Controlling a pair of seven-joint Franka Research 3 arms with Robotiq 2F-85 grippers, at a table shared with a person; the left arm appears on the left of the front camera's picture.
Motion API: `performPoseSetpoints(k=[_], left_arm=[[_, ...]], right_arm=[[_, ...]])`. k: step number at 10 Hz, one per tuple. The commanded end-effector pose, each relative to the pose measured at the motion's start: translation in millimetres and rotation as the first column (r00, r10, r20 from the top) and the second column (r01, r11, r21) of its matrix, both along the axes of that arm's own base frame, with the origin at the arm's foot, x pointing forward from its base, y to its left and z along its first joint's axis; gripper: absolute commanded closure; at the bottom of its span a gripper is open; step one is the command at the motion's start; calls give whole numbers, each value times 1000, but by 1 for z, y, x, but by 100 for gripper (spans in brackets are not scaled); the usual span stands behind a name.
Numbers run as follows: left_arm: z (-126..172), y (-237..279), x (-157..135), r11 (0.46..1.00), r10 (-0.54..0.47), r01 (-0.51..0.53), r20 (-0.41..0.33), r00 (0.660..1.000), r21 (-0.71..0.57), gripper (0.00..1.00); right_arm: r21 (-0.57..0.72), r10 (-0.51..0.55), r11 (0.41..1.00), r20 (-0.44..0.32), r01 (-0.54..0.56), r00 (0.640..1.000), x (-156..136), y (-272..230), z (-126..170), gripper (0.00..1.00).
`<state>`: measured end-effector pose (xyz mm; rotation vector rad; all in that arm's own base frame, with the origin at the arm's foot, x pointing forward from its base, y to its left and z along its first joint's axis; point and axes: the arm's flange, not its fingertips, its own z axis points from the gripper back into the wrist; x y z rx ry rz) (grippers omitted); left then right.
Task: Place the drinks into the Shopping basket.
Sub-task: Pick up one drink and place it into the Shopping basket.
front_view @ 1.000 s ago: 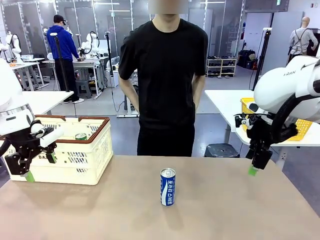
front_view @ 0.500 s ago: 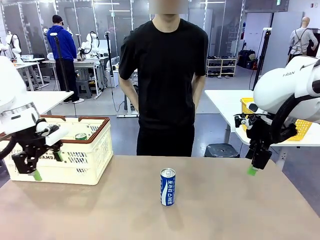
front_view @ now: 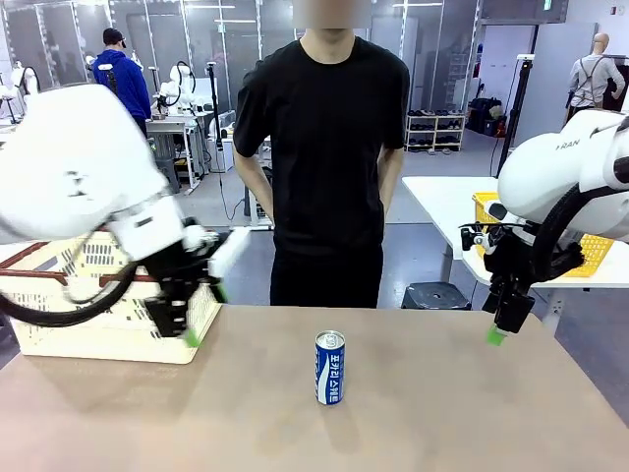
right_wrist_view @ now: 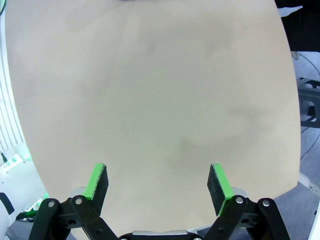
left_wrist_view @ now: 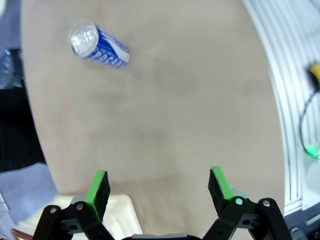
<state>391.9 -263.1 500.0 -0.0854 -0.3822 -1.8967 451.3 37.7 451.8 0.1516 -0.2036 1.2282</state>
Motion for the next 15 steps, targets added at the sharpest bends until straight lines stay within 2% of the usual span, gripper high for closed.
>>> performPoseSetpoints(k=[1,3,5,7,8,9,15], left_arm=[[0,-54,37,999,23,-23,-2,1000,-32,0],[-6,-107,59,999,43,-43,8,999,13,0],[-17,-138,74,998,57,-55,-39,998,36,0],[-26,-162,81,994,71,-67,-45,996,85,0],[-27,-159,76,988,90,-88,-6,996,128,0],[-33,-149,78,998,59,-58,-26,998,40,0],[-33,-154,81,995,76,-74,-20,997,63,0]], right_arm=[[1,5,1000,-2,-5,1000,-2,-1,1,0],[1,5,1000,-2,-5,1000,-2,-1,1,0],[1,5,1000,-2,-5,1000,-2,-1,1,0],[1,5,1000,-2,-5,1000,-2,-1,1,0],[1,5,1000,-2,-5,1000,-2,-1,1,0],[1,5,1000,-2,-5,1000,-2,-1,1,0],[1,5,1000,-2,-5,1000,-2,-1,1,0]])
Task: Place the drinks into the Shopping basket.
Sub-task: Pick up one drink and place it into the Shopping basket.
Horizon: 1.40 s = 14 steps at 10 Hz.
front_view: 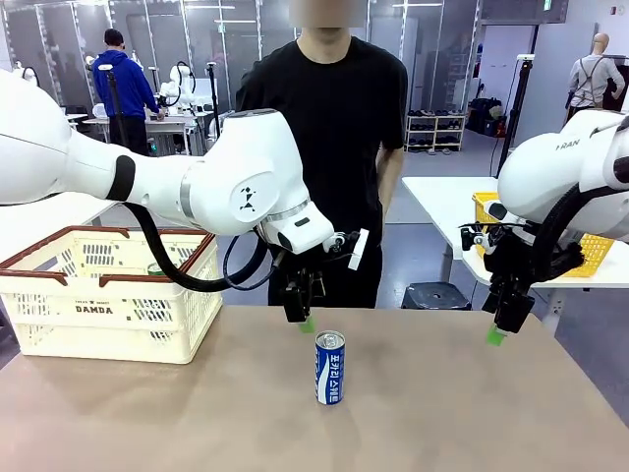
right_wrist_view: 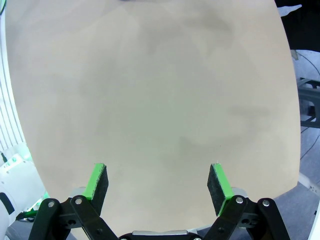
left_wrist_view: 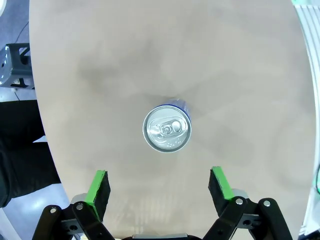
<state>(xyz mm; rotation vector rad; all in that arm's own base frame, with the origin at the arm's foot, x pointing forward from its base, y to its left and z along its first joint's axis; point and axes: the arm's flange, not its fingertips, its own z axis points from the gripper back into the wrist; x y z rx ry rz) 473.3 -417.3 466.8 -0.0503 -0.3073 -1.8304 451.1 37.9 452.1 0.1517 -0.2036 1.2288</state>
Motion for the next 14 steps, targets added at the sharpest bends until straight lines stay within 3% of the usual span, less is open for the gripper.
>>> performPoseSetpoints(k=[1,8,14], left_arm=[[-4,-5,0,1000,-12,12,-24,1000,11,0],[-42,-53,1,991,7,12,-144,990,134,0],[-82,-63,11,978,81,-52,-142,987,201,0]], right_arm=[[1,4,1000,-2,-4,1000,-1,-1,0,0],[1,4,1000,-2,-4,1000,-1,-1,0,0],[1,4,1000,-2,-4,1000,-1,-1,0,0]])
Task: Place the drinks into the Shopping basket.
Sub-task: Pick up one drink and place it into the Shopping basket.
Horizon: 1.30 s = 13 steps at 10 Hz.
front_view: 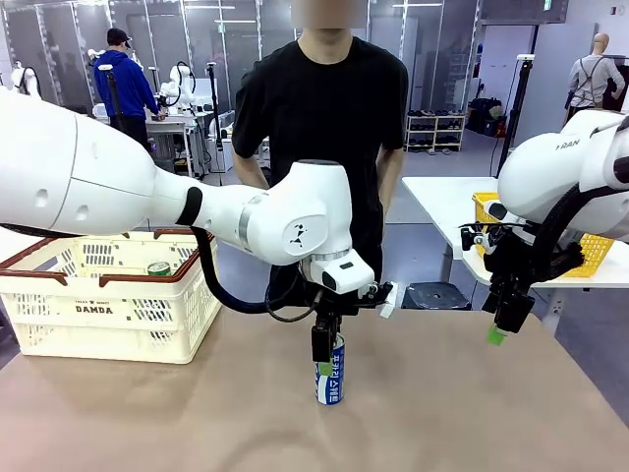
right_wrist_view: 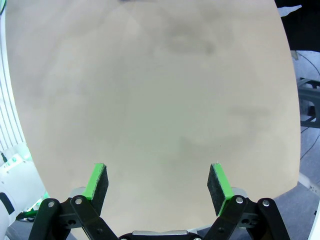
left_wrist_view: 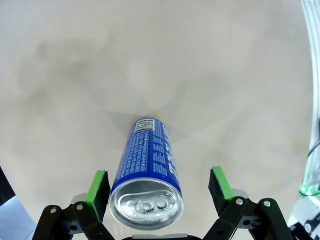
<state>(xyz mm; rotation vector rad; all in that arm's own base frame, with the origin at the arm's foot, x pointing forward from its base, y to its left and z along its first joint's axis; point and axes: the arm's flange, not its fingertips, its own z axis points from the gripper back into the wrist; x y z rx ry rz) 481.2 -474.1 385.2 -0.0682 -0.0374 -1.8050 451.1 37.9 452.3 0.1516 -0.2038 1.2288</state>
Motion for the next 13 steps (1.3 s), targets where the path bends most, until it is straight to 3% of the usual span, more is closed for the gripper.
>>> performPoseSetpoints(k=[1,5,11,13], left_arm=[[-7,-7,6,999,43,-43,0,999,24,0],[-18,-6,12,998,66,-66,-11,998,10,0],[-16,-1,9,998,66,-67,-31,997,-18,42],[-15,-1,8,998,56,-57,-36,998,-22,60]], right_arm=[[1,4,1000,-3,-4,1000,-1,-1,0,0],[1,4,1000,-3,-4,1000,-1,-1,0,0],[1,4,1000,-3,-4,1000,-1,-1,0,0],[1,4,1000,-3,-4,1000,-1,-1,0,0]])
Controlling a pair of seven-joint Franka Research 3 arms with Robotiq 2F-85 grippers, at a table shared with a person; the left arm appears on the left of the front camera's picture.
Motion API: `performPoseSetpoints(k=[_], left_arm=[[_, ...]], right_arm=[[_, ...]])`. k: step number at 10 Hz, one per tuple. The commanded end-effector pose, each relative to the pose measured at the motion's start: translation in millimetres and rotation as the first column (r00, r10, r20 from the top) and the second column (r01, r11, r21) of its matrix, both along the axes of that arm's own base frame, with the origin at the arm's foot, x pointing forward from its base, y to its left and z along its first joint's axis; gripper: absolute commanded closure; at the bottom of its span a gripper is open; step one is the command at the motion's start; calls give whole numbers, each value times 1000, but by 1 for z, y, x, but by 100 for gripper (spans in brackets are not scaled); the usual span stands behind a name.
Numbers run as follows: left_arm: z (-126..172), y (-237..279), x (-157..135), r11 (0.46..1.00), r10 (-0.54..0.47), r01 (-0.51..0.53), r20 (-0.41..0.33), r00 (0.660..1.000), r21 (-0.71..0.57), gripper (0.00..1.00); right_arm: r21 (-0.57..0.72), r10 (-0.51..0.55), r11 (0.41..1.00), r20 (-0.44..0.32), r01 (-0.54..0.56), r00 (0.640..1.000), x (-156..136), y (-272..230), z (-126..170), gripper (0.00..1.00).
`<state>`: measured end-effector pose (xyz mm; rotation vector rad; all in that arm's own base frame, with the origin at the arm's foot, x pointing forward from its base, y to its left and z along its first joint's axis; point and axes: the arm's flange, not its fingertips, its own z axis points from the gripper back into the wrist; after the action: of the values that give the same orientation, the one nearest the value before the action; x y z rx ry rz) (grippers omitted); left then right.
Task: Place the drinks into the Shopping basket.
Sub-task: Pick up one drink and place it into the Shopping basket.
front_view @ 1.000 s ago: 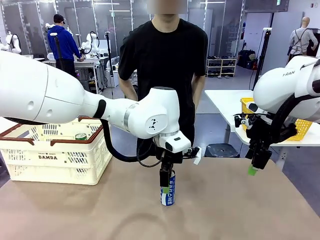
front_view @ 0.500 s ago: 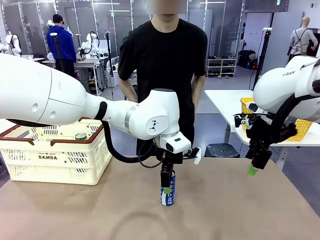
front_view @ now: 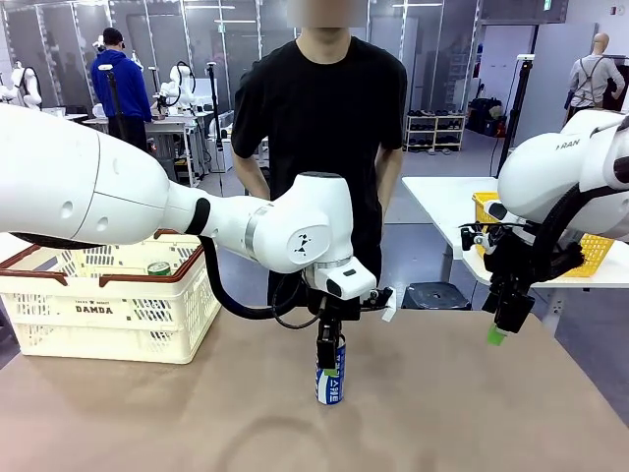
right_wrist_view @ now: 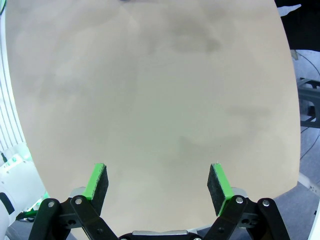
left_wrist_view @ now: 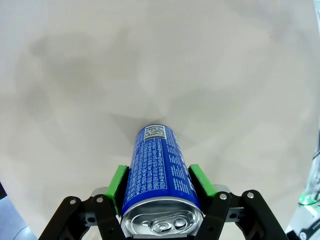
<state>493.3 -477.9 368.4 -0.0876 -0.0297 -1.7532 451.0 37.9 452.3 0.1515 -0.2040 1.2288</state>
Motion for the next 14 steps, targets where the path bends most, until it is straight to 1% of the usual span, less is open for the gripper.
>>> performPoseSetpoints(k=[1,4,5,6,8,10,12,13,14], left_arm=[[4,1,-6,1000,4,-4,-22,1000,-25,70],[13,0,-12,1000,-25,25,-45,999,-12,98],[18,0,-14,1000,-28,28,-40,999,-4,92],[27,0,-16,999,-45,44,-40,998,-16,92],[56,5,-24,996,-84,83,-36,996,-23,92],[97,16,-25,993,-108,107,-15,994,-50,92],[143,29,-22,995,-101,102,36,994,-25,92],[158,34,-21,995,-98,99,49,994,-18,92],[173,46,-17,998,-68,69,62,996,-8,92]], right_arm=[[1,4,1000,-3,-4,1000,-1,-1,0,0],[1,4,1000,-3,-4,1000,-1,-1,0,0],[1,4,1000,-3,-4,1000,-1,-1,0,0],[1,4,1000,-3,-4,1000,-1,-1,0,0],[1,4,1000,-3,-4,1000,-1,-1,0,0],[1,4,1000,-3,-4,1000,-1,-1,0,0],[1,4,1000,-3,-4,1000,-1,-1,0,0],[1,4,1000,-3,-4,1000,-1,-1,0,0],[1,4,1000,-3,-4,1000,-1,-1,0,0]])
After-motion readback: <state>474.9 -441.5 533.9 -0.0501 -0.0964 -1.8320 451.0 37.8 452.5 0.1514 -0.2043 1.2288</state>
